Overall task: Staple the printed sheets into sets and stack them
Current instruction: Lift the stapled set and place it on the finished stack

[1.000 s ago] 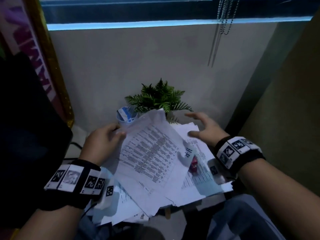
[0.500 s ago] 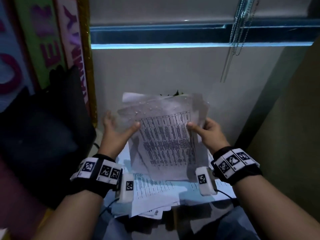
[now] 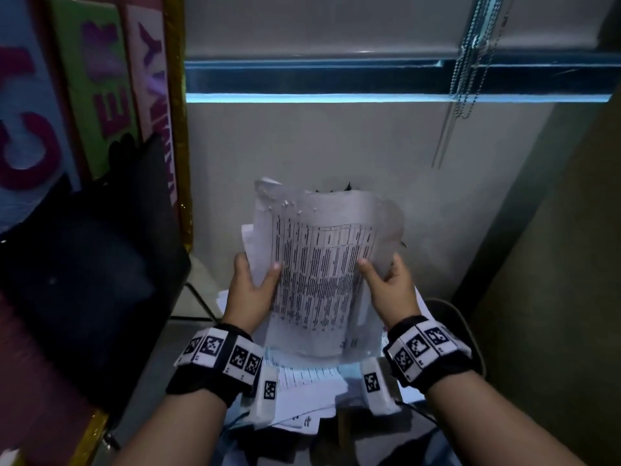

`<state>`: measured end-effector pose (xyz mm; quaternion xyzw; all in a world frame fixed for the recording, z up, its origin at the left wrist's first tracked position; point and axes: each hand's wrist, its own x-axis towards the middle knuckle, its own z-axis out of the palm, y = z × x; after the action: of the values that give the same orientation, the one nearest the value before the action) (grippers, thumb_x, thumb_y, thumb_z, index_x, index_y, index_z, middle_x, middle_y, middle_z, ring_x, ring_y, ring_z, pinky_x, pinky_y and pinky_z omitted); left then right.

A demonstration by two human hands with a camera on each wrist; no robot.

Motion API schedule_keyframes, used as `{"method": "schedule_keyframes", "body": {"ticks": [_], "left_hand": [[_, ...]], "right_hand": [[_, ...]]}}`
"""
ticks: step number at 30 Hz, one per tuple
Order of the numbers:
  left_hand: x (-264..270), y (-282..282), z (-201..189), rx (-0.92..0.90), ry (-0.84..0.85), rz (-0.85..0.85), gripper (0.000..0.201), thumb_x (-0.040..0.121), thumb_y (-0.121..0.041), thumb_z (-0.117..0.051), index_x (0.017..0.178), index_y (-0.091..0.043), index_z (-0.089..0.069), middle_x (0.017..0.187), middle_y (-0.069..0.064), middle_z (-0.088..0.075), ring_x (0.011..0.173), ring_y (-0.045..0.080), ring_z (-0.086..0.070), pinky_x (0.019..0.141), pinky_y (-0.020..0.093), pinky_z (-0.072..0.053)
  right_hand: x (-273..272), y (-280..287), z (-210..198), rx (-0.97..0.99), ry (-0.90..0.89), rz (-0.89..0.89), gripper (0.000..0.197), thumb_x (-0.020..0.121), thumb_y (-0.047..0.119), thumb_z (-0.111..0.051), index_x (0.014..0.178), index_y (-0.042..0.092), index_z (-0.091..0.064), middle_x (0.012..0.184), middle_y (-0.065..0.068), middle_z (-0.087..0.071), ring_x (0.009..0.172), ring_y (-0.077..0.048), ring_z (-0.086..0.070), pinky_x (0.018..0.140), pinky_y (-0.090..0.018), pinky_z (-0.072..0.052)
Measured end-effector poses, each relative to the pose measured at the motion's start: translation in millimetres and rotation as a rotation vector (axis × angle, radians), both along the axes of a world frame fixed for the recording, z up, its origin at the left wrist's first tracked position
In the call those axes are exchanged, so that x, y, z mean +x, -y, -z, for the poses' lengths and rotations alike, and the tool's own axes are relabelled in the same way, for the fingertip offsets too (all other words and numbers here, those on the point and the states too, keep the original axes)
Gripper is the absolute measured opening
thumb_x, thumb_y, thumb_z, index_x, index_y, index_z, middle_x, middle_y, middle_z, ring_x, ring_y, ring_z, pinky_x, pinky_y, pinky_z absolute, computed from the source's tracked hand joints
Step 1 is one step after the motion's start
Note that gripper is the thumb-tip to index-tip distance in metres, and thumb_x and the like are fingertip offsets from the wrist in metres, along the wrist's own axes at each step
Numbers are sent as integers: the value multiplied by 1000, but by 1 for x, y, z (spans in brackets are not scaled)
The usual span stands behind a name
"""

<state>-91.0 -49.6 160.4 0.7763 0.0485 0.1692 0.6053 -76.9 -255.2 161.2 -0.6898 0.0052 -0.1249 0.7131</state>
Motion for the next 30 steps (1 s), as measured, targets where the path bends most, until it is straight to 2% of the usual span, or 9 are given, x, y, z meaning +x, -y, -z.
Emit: {"method": "schedule_keyframes", "body": {"ticks": [3, 6, 9, 11, 13, 19, 22, 27, 30], "left_hand": [[2, -2, 12, -38, -31, -56, 26, 94, -14, -53, 120, -11, -51, 108, 0, -62, 104, 19, -59, 86, 28, -44], [2, 1, 8, -34, 43, -100, 24, 93, -3, -51, 112, -18, -48, 104, -3, -61, 99, 14, -59, 91, 29, -46], [2, 3, 14, -42, 42, -52, 42, 89, 4, -54, 120, -18, -37, 103, -14, -56, 91, -4, -57, 78, 6, -44], [1, 6, 26, -35, -31, -27, 47, 91, -1, -56, 129, -11, -31, 108, -7, -55, 96, 5, -56, 73, 2, -41], [1, 8, 40, -26, -86, -45, 47, 94, -8, -53, 134, -8, -28, 114, 1, -52, 104, 16, -54, 81, 15, -41], [5, 14, 54, 5, -115, -62, 28, 98, -13, -44, 125, -6, -37, 112, 2, -52, 104, 16, -50, 76, 8, -34], [14, 8, 49, 40, -112, -85, 25, 99, -12, -44, 123, -7, -41, 113, 7, -57, 109, 25, -54, 85, 20, -37], [31, -10, 15, 575, 12, 27, 32, 97, -21, -40, 118, 2, -47, 116, 20, -50, 108, 33, -50, 84, 32, -36], [32, -7, -3, 812, 62, 180, 36, 88, -28, -36, 106, -3, -55, 104, 15, -51, 98, 32, -51, 83, 40, -39]], "right_hand": [[5, -3, 6, -92, -22, 78, 26, 91, 13, -60, 117, 16, -58, 98, 5, -66, 88, -6, -61, 87, -28, -51], [10, -5, 2, -94, 52, 108, 22, 88, 12, -63, 104, 26, -57, 90, 17, -63, 85, 6, -59, 82, -21, -51], [8, -5, 6, -127, 51, 80, 30, 84, 19, -69, 109, 27, -53, 91, 21, -60, 84, 11, -57, 72, -9, -48], [7, -6, 15, -182, -16, 43, 36, 84, 24, -69, 116, 19, -53, 96, 15, -61, 89, -1, -60, 74, -14, -46], [8, -6, 21, -210, -58, 52, 36, 89, 24, -64, 122, 15, -53, 103, 6, -61, 99, -12, -59, 79, -21, -43], [10, -3, 27, -179, -109, 35, 38, 94, 27, -55, 129, 19, -43, 110, 5, -56, 105, -15, -54, 78, -20, -41], [15, 3, 17, -205, -74, 67, 49, 87, 23, -65, 127, 22, -36, 120, 3, -50, 113, -16, -51, 84, -21, -43], [33, 24, -11, -750, 232, 222, 98, 76, 27, -75, 150, 20, -11, 156, -7, -15, 144, -23, -13, 117, -41, -10], [38, 20, -25, -997, 199, 1, 94, 78, 26, -73, 150, 26, -13, 154, -3, -25, 142, -23, -19, 117, -49, -2]]}}
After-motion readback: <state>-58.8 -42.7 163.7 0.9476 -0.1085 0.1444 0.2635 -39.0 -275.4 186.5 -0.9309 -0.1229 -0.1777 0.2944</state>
